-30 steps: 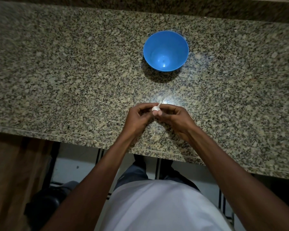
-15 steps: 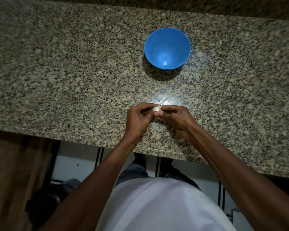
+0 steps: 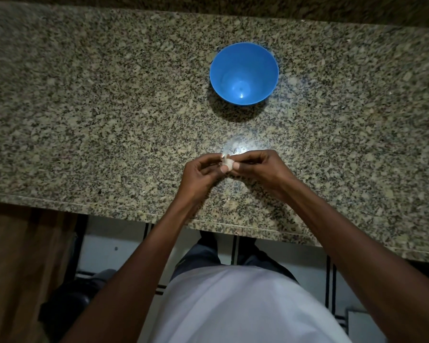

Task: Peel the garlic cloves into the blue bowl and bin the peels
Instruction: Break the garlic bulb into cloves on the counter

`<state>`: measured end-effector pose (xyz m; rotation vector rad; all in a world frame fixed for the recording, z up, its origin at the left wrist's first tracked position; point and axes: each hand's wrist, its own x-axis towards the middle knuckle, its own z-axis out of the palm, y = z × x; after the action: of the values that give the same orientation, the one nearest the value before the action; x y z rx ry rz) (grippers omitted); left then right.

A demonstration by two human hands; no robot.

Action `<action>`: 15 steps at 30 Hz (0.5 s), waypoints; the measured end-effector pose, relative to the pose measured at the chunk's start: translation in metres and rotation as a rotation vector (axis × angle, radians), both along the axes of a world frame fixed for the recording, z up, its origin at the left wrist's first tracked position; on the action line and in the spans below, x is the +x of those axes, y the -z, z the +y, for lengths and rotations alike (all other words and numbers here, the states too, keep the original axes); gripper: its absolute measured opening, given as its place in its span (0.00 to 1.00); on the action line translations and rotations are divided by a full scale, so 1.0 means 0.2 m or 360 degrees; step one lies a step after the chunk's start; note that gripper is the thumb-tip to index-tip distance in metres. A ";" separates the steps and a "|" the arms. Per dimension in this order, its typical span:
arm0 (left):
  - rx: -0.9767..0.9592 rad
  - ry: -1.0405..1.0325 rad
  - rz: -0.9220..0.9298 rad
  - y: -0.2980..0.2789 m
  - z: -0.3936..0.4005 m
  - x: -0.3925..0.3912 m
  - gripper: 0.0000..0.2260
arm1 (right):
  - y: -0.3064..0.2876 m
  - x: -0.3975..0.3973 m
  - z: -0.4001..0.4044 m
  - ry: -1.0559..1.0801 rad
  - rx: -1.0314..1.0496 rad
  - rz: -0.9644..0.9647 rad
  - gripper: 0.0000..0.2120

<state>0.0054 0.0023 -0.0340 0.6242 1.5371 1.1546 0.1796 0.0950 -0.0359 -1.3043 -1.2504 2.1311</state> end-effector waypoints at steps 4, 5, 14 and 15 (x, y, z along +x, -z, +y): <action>0.0026 -0.0046 0.0080 0.00 0.00 0.01 0.12 | -0.02 0.02 -0.01 -0.0076 0.0036 -0.0039 0.15; 0.0026 -0.0062 0.0102 0.00 0.00 0.01 0.11 | -0.02 0.02 -0.02 -0.0098 0.0081 -0.0068 0.15; -0.0072 0.0000 0.0343 0.02 0.04 0.02 0.05 | 0.01 -0.02 -0.08 0.0075 0.0306 -0.0235 0.10; -0.0080 0.0025 0.0348 0.02 0.05 0.02 0.05 | 0.01 -0.02 -0.08 0.0087 0.0283 -0.0236 0.10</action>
<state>0.0099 0.0114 -0.0379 0.7465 1.7373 1.0595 0.1751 0.0793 -0.0378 -1.4218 -1.4106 1.8672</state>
